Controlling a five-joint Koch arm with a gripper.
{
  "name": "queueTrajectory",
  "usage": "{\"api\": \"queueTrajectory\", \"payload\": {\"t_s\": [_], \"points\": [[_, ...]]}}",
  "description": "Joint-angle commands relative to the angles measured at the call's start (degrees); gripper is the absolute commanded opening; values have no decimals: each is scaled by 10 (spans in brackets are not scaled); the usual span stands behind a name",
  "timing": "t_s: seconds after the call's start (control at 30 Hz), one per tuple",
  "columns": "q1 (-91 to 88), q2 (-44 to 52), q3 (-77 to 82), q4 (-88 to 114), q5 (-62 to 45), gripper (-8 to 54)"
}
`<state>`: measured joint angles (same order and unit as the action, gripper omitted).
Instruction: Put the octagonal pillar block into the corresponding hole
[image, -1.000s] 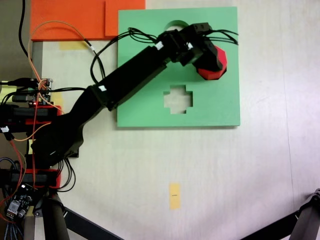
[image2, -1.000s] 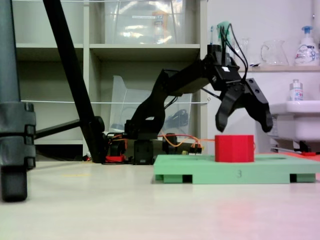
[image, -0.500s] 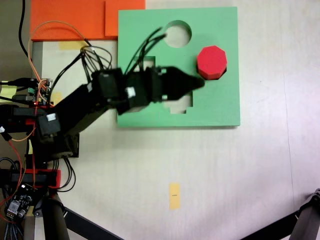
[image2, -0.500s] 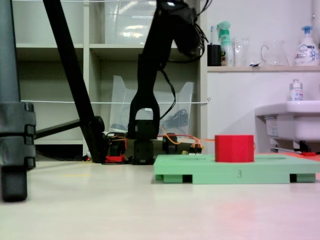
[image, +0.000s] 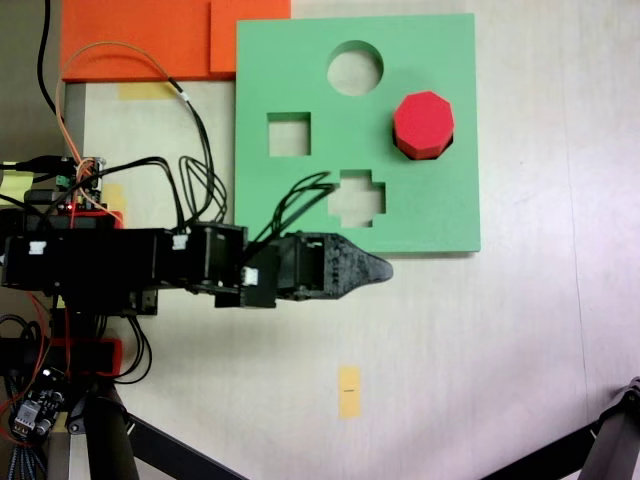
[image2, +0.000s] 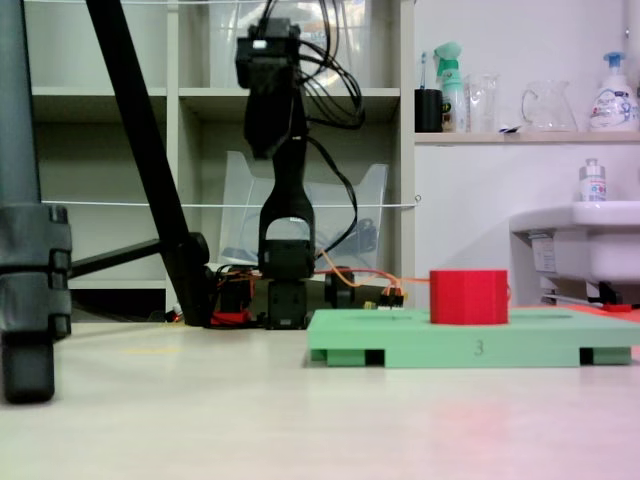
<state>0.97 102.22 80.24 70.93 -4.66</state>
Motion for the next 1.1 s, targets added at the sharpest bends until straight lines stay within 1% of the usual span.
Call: {"api": "queueTrajectory", "payload": {"t_s": [0.0, 0.23, 0.37, 0.5, 0.6, 0.63, 0.83, 1.07], "points": [[9, 75, 66, -133, -11, 399], [17, 228, 448, -355, -10, 398], [19, 286, 648, -498, 24, 398], [15, 301, 788, -637, 40, 398], [1, 300, 949, -838, 40, 398], [-11, 300, 981, -862, 43, 398], [-13, 298, 993, -740, 42, 398], [-15, 299, 995, -723, 54, 341]]}}
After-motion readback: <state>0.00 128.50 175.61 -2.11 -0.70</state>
